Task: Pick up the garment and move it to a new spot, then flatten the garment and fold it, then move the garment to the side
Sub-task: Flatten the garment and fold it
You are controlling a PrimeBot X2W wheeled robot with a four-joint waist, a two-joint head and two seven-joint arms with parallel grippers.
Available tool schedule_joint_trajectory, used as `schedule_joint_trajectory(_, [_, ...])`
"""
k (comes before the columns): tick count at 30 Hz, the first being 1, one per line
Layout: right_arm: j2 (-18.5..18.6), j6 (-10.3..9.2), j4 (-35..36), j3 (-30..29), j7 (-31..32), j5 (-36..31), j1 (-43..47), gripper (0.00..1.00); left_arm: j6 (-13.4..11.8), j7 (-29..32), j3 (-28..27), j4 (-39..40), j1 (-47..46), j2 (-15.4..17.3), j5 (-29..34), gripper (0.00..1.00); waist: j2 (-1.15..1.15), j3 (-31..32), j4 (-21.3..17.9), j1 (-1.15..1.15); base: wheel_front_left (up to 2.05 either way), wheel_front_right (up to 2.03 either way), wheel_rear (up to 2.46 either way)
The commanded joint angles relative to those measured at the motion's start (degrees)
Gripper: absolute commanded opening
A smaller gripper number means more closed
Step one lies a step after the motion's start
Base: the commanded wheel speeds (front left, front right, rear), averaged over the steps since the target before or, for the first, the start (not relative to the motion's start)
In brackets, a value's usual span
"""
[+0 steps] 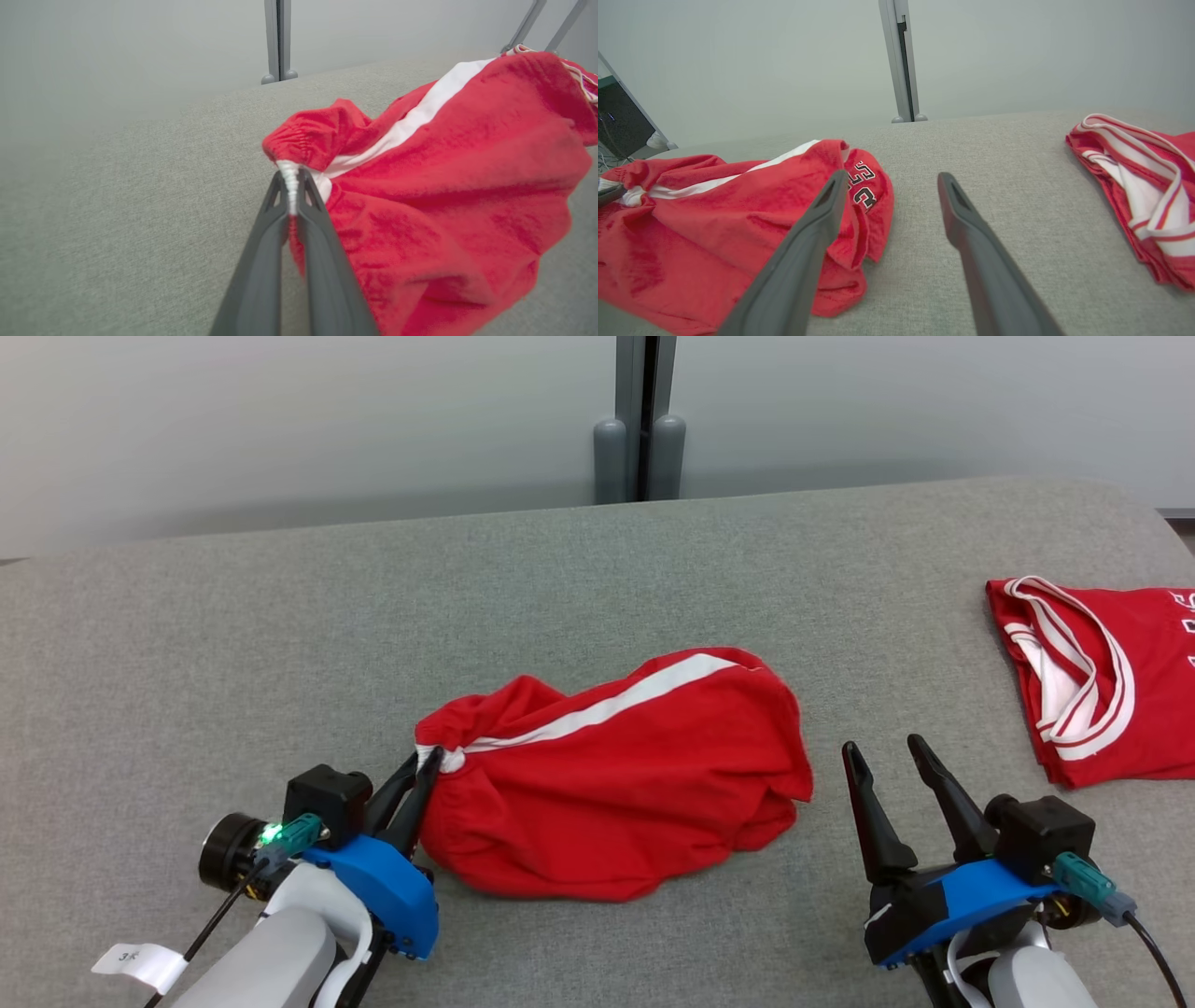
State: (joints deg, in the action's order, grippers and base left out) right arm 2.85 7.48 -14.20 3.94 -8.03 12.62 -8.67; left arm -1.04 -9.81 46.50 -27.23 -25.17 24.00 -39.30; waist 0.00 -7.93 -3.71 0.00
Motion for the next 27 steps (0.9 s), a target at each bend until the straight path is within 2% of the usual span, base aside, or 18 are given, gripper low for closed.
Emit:
schedule_joint_trajectory(1, [0.1,0.03,-0.2,0.1,0.2,0.0,0.0,1.00,-0.3,-0.6,-0.5,-0.4,0.3,-0.4,-0.2,0.31,0.00,0.2,-0.1,0.00,0.00,0.00,0.00])
schedule_joint_trajectory(2, [0.1,0.03,-0.2,0.1,0.2,0.0,0.0,1.00,-0.6,-1.1,-0.9,-0.8,0.3,-0.7,-0.6,0.56,0.00,0.3,-0.2,0.00,0.00,0.00,0.00])
schedule_joint_trajectory(3, [0.1,0.03,0.0,0.1,0.2,-0.1,0.0,1.00,-0.7,-1.5,-1.3,-1.2,0.3,-0.9,-0.9,1.00,0.00,0.4,-0.3,0.00,0.00,0.00,0.00])
schedule_joint_trajectory(7, [0.1,0.03,0.4,-0.4,0.6,-0.6,0.6,1.00,-0.5,-3.0,-3.0,-1.6,1.7,-1.7,-2.9,1.00,0.00,1.0,-0.3,0.00,0.00,0.00,0.00])
schedule_joint_trajectory(13, [0.1,0.03,1.3,-1.5,1.2,-1.1,1.6,1.00,-2.1,-5.2,-8.4,1.8,5.1,-1.8,-3.7,1.00,0.00,2.0,0.3,0.00,0.00,0.00,0.00])
schedule_joint_trajectory(20, [0.1,0.03,2.1,-1.7,1.9,-1.4,2.1,1.00,-4.0,-5.4,-21.1,11.7,12.2,-3.2,3.1,1.00,0.00,2.9,1.0,0.00,0.00,0.00,0.00])
schedule_joint_trajectory(23, [0.1,0.03,2.5,-1.5,2.1,-1.5,2.5,1.00,-3.5,-5.4,-25.8,14.3,15.4,-4.4,5.9,1.00,0.00,3.2,1.0,0.00,0.00,0.00,0.00])
schedule_joint_trajectory(27, [0.1,0.03,2.9,-1.1,3.1,-1.0,2.1,1.00,-2.4,-5.4,-28.5,15.9,18.8,-6.1,8.7,1.00,0.00,3.0,1.2,0.00,0.00,0.00,0.00])
